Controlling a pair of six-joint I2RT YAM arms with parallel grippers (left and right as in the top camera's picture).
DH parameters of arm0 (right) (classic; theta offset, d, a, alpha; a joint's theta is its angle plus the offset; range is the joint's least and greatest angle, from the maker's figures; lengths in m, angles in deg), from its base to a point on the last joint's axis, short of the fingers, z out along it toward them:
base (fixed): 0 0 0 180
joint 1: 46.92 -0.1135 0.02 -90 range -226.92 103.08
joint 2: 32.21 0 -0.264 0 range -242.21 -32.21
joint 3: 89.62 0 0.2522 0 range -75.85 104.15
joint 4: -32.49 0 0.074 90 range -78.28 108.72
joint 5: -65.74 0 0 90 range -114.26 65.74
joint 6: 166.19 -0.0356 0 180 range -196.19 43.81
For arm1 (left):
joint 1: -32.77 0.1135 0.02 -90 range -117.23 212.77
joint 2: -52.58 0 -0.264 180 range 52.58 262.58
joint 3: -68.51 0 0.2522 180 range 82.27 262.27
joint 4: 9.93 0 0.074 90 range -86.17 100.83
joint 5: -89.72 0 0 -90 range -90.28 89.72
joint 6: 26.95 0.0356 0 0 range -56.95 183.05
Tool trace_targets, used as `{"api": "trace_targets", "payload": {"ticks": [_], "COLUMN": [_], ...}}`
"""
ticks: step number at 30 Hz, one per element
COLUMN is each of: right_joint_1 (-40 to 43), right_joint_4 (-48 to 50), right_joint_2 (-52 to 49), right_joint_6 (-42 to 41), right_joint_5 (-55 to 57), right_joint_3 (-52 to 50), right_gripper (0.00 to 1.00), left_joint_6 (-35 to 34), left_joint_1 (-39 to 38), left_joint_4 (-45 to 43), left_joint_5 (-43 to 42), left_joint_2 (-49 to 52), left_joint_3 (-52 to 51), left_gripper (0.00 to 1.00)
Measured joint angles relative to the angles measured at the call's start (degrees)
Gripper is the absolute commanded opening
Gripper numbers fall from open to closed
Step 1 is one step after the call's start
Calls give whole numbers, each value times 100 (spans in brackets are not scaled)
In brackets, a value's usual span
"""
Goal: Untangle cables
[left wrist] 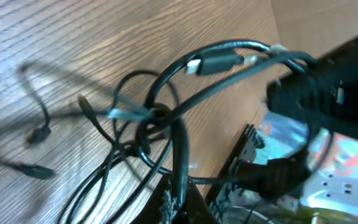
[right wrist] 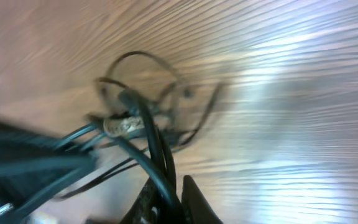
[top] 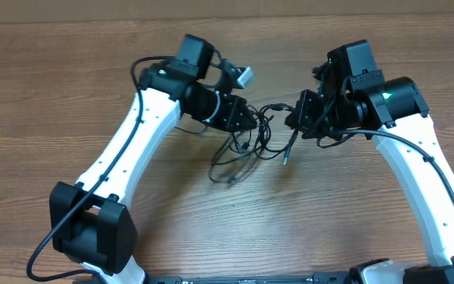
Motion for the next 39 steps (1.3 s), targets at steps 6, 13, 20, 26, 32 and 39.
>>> {"api": "trace_targets", "payload": {"ticks": [6, 13, 20, 26, 32, 39], "right_joint_1": [-24, -7, -4, -24, -160, -168], "right_joint_4": [-94, -269, 289, 964, 1117, 1189], "right_joint_2": [0, -214, -431, -396, 129, 546], "right_joint_6": [-328, -446, -208, 614, 1003, 1338], "right_joint_5": [933, 1598, 1493, 125, -444, -800], "right_joint_3": [0, -50, -608, -601, -378, -186], "right_gripper": [11, 21, 29, 46, 72, 73], "left_joint_6": [2, 20, 20, 11, -22, -22], "left_joint_1": [319, 688, 1198, 1196, 1196, 1187], "left_joint_4": [278, 398, 516, 577, 608, 813], "left_joint_5": [-175, -151, -118, -120, -120, -245], "left_joint_2": [-188, -619, -1023, -1032, -1032, -1032], "left_joint_3": [0, 0, 0, 0, 0, 0], "left_gripper": [4, 4, 4, 4, 4, 4]}}
